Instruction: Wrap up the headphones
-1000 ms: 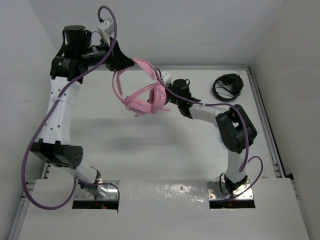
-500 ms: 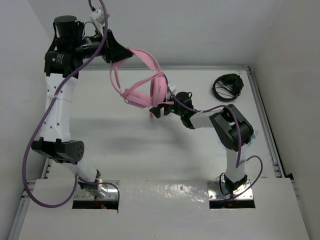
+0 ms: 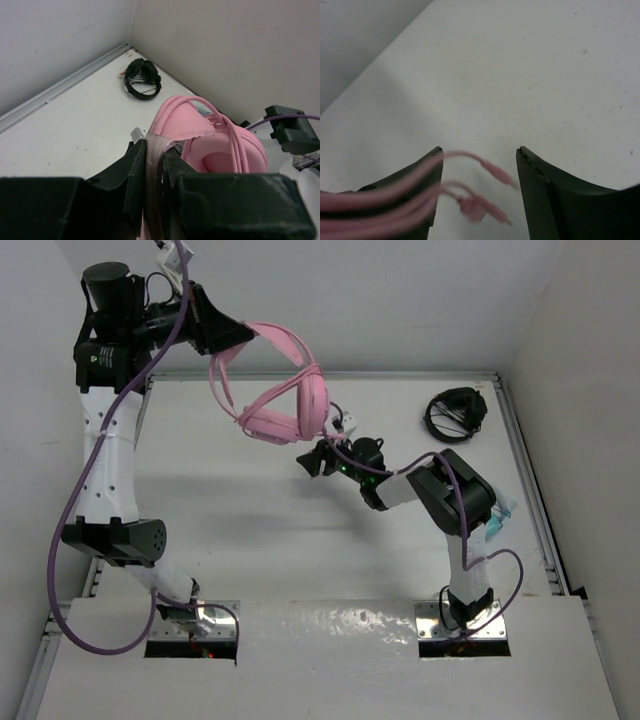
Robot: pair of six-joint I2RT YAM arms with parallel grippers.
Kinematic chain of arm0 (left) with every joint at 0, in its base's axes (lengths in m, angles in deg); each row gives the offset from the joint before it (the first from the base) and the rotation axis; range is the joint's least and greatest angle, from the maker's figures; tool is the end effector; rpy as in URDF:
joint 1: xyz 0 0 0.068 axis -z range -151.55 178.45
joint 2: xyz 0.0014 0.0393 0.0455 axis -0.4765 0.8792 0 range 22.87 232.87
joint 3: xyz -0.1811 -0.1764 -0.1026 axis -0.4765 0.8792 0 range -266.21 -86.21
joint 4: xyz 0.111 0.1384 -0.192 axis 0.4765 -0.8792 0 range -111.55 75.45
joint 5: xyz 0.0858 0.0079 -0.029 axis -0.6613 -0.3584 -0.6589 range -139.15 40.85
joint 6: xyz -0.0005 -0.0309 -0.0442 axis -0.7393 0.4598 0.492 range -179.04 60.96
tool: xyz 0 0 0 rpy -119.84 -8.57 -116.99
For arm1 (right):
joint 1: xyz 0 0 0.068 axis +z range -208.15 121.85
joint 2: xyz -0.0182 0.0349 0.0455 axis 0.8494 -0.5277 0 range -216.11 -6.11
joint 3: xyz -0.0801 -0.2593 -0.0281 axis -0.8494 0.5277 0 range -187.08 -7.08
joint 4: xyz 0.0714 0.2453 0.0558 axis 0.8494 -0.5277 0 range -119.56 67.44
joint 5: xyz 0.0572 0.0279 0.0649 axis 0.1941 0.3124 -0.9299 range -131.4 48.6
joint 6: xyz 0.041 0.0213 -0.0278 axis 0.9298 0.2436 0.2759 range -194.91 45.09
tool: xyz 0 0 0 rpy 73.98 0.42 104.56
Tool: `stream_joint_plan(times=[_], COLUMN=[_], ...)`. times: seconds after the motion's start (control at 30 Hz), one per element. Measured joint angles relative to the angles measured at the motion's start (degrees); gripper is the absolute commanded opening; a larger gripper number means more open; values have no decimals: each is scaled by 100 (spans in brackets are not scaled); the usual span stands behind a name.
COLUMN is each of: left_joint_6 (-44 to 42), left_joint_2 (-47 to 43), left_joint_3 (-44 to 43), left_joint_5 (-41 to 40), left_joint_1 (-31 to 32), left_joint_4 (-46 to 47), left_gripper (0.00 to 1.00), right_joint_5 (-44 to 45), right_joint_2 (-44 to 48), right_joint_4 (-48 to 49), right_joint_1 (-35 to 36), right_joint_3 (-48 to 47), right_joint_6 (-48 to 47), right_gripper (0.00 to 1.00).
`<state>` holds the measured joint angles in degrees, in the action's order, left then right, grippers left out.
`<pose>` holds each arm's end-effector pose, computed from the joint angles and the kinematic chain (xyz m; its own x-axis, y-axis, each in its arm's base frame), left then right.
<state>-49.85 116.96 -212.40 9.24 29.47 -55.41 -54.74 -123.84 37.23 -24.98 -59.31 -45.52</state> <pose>0.3054 -0.0358 0.5437 -0.2861 -0.0786 -0.9550 0.8157 0.5030 -0.2858 0.3364 0.2297 0.1383 -0.4283 0.2905 -0.8557 -0.5904 0.6269 0.5083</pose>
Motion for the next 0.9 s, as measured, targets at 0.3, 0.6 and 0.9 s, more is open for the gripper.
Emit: stream_joint_plan(times=[0.3, 0.6, 0.9], left_joint_6=[442, 507, 505], left_joint_2=[37, 85, 85], left_joint_3=[-15, -15, -15], left_joint_5=[199, 243, 278], left_joint_1=[-402, -407, -413], left_joint_4=[450, 538, 531], left_gripper=[0, 0, 0], right_joint_5=[120, 76, -48], right_joint_2=[125, 136, 129], right_joint_4=[-11, -66, 26], right_joint_1=[48, 94, 345], right_joint_3=[715, 481, 428], right_joint_6=[-131, -428, -553], right_gripper=[46, 80, 28])
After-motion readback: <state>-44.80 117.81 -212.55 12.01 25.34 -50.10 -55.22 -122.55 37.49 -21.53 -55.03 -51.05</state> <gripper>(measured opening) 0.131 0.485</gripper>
